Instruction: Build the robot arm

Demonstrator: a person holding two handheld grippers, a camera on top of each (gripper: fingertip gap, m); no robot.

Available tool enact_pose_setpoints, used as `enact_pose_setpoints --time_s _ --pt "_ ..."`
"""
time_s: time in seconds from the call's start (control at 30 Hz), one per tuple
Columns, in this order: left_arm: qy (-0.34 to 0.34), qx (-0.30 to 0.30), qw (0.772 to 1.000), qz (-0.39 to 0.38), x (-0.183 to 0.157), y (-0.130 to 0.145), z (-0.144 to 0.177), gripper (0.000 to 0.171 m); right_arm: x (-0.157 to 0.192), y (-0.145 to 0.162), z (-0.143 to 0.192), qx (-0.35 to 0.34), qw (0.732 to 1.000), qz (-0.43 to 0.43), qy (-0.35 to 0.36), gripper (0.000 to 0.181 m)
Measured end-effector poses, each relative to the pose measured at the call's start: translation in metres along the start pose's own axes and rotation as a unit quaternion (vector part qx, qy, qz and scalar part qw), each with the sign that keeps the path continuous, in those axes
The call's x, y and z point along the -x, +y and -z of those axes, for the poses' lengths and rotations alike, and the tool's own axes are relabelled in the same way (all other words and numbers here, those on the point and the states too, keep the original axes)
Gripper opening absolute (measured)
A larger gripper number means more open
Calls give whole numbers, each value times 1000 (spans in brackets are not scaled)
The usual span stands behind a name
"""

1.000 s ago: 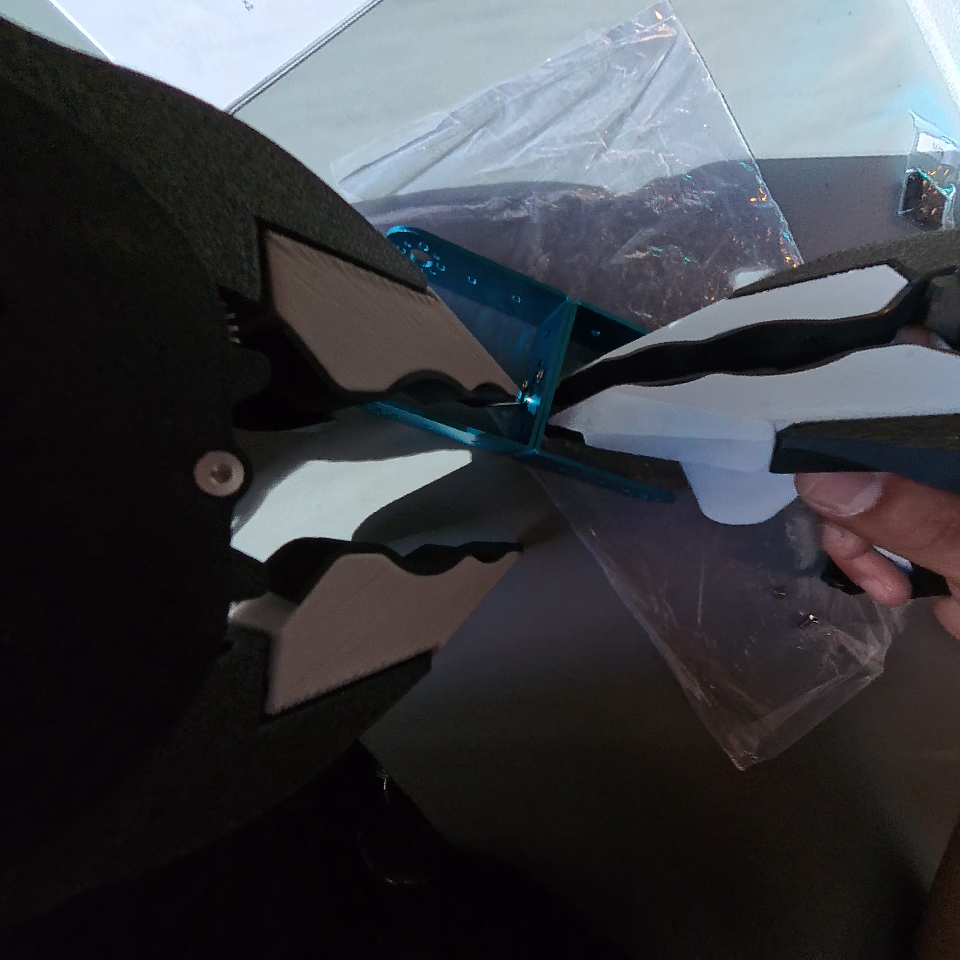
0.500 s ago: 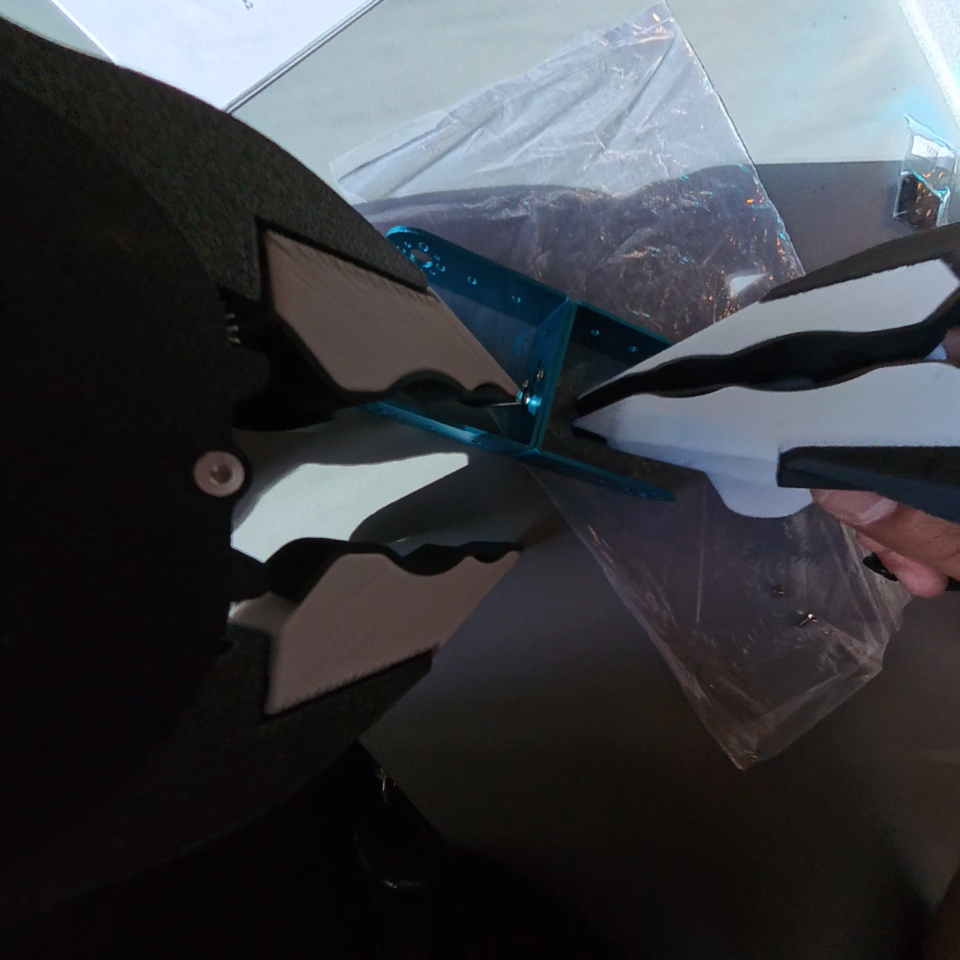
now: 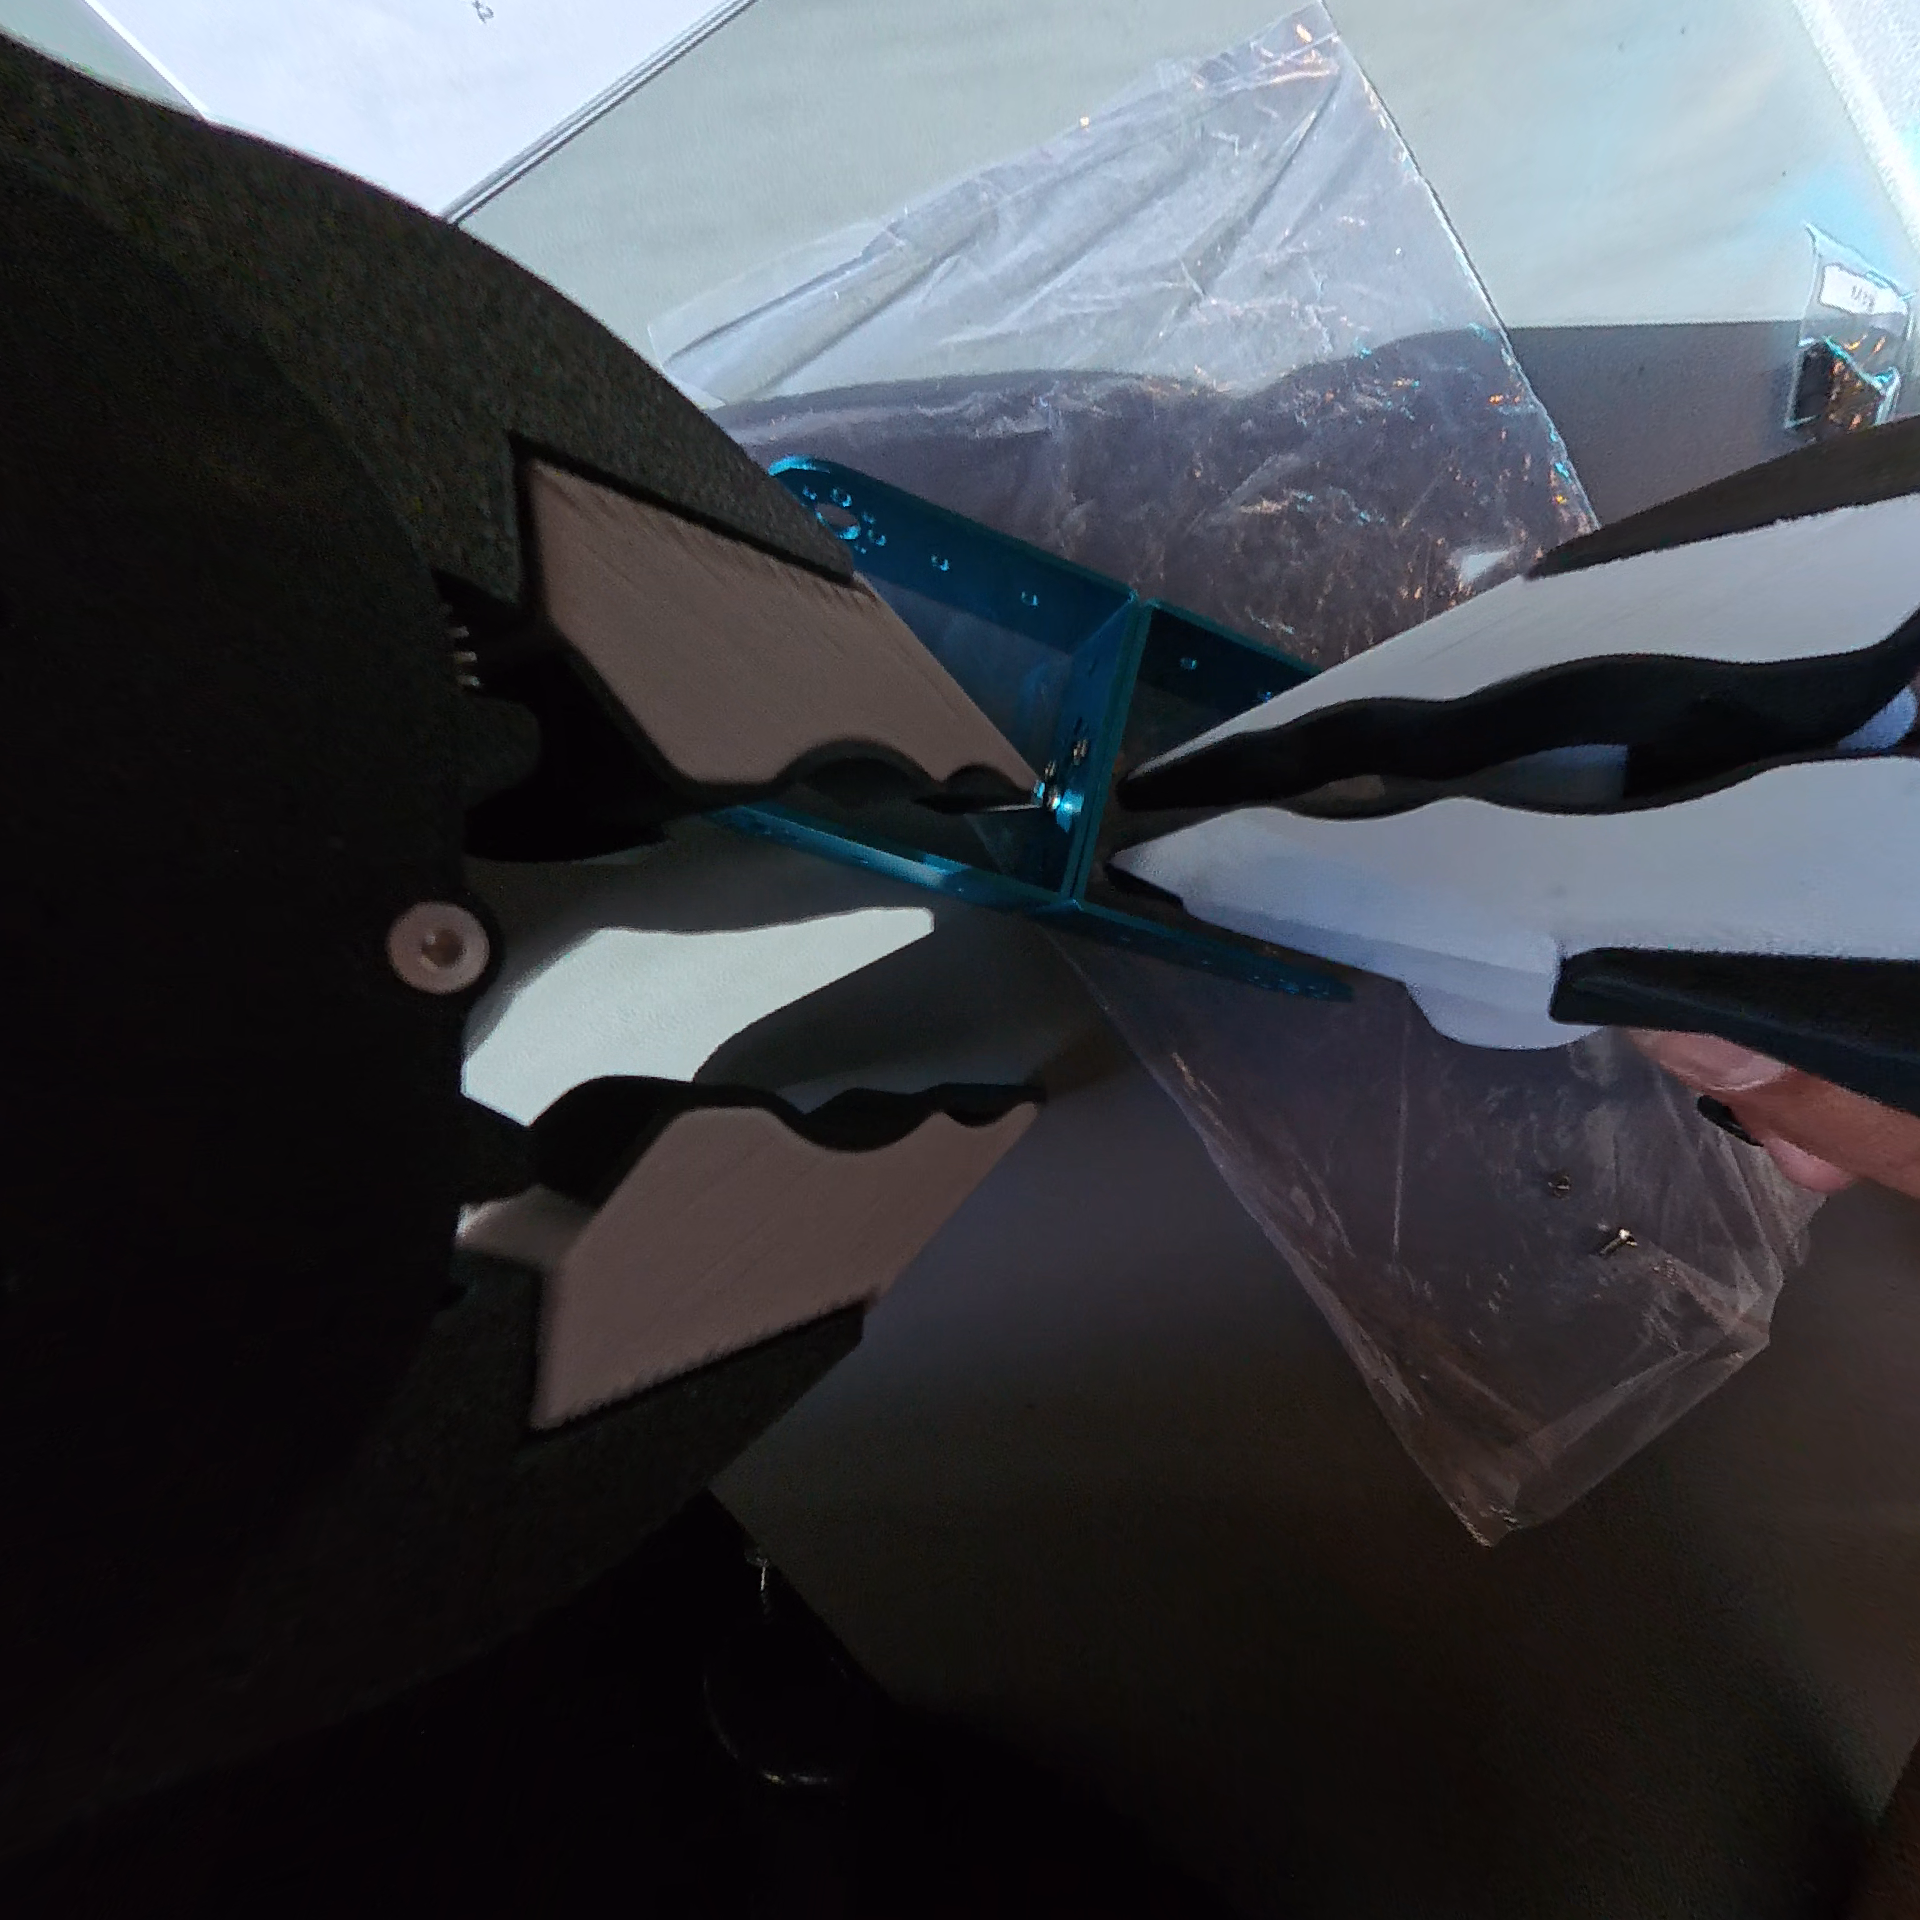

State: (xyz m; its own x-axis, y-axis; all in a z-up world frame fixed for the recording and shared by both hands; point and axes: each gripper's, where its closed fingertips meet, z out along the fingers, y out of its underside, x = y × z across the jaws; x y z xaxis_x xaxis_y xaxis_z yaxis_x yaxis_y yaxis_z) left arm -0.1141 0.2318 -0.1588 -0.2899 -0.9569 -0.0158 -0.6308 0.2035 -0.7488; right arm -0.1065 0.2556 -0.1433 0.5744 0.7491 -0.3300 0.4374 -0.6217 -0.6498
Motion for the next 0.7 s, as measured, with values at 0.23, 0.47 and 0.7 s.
enact_pose_setpoints --time_s 0.23,0.47,0.7 --pt "-1 0 1000 0 -1 0 0 50 -2 1 1 2 1000 1 6 9" --pt "-1 0 1000 -1 -1 -1 0 51 -1 2 -5 7 1000 4 8 12" --pt "-2 -1 1000 -4 -1 -2 -1 50 0 5 0 22 999 33 21 22"
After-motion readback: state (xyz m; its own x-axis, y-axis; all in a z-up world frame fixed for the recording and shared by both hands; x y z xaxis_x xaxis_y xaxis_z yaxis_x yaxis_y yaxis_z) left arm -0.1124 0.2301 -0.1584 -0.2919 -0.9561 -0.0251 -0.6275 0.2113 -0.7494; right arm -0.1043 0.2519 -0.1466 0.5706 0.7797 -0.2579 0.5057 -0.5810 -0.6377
